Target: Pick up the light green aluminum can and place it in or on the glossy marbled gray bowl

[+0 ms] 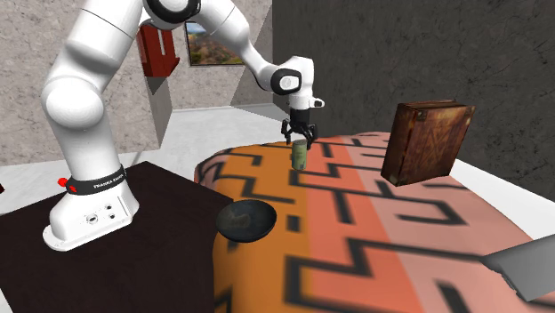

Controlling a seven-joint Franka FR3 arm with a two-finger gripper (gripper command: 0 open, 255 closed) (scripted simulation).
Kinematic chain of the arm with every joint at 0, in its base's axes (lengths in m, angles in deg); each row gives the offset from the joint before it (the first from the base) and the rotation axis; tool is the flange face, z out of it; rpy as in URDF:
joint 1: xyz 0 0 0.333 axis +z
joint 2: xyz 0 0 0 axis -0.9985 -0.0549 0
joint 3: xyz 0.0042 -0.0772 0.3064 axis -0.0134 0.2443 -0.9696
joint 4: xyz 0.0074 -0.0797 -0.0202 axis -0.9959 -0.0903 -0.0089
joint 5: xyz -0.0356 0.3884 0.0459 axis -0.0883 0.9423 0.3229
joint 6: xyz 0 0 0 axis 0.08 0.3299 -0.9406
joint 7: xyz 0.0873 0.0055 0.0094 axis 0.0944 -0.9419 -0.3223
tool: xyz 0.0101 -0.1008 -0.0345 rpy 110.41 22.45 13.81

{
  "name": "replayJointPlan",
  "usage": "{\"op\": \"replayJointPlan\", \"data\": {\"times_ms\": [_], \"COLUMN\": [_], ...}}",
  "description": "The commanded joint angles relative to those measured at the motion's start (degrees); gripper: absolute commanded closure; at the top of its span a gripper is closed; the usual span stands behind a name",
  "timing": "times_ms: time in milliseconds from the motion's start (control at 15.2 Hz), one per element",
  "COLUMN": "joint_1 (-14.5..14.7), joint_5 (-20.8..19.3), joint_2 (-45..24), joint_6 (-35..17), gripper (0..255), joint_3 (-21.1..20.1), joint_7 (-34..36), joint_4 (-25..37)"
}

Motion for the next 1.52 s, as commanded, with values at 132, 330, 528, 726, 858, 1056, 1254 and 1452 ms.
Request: {"op": "replayJointPlan", "data": {"times_ms": [132, 330, 528, 726, 858, 1056, 1254, 1452], "joint_1": [-0.1, -0.1, -0.1, -0.1, -0.1, -0.1, 0.0, 0.2], "joint_5": [0.2, 0.2, 0.2, 0.2, 0.2, 0.1, -0.1, -0.4], "joint_2": [-0.6, -0.6, -0.6, -0.7, -0.7, -0.6, 0.4, 1.9], "joint_6": [-0.7, -0.7, -0.7, -0.7, -0.7, -0.7, 0.3, 1.9], "gripper": [0, 0, 255, 255, 255, 255, 255, 255], "joint_3": [-0.1, -0.1, -0.1, -0.1, -0.1, -0.1, 0.1, 0.3], "joint_7": [-0.1, -0.1, -0.1, -0.1, -0.1, -0.1, 0.0, 0.3], "joint_4": [-0.1, -0.1, -0.1, 0.0, 0.0, -0.1, -0.1, 0.0]}}
